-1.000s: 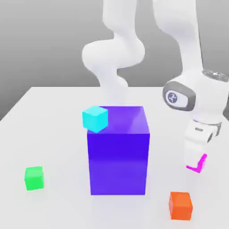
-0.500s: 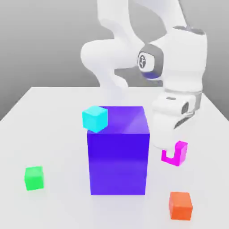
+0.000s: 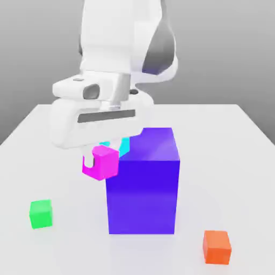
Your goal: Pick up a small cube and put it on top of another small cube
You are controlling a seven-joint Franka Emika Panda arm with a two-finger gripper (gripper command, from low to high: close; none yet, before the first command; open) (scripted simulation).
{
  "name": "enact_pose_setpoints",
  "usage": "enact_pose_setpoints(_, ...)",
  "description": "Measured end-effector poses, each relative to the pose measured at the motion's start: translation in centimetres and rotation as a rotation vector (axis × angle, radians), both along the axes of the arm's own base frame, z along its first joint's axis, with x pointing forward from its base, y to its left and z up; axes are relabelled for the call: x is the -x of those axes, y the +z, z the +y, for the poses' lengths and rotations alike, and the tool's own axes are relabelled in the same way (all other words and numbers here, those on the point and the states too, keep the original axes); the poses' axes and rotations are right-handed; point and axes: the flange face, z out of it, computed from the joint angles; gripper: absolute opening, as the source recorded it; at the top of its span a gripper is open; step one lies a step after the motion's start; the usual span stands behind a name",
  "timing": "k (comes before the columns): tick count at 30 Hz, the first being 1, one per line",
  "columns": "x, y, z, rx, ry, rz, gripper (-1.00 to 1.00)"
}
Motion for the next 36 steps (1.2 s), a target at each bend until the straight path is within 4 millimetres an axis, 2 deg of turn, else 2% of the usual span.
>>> enact_pose_setpoints(4, 1.7, -0.9, -5.7, -0.003, -0.02, 0.023, -1.0)
enact_pose_setpoints(7, 3.3, -2.4, -9.7, -0.011, -0.032, 0.049, -1.0)
enact_pose_setpoints(11, 5.9, -5.2, -14.4, -0.031, -0.043, 0.093, -1.0)
enact_pose_setpoints(13, 7.2, -7.0, -16.1, -0.045, -0.04, 0.123, -1.0)
enact_pose_setpoints(16, 7.9, -10.4, -15.1, -0.078, 0.022, 0.201, -1.0)
enact_pose_setpoints(18, 8.2, -9.7, -15.3, -0.08, 0.032, 0.202, -1.0)
enact_pose_setpoints(24, 7.9, -5.8, -15.6, -0.053, 0.046, 0.158, -1.0)
enact_pose_setpoints(27, 7.5, -4.7, -15.6, -0.038, 0.052, 0.145, -1.0)
enact_pose_setpoints(31, 6.9, -4.4, -15.3, -0.024, 0.062, 0.138, -1.0)
enact_pose_setpoints(36, 6.3, -6.0, -15.1, -0.017, 0.07, 0.146, -1.0)
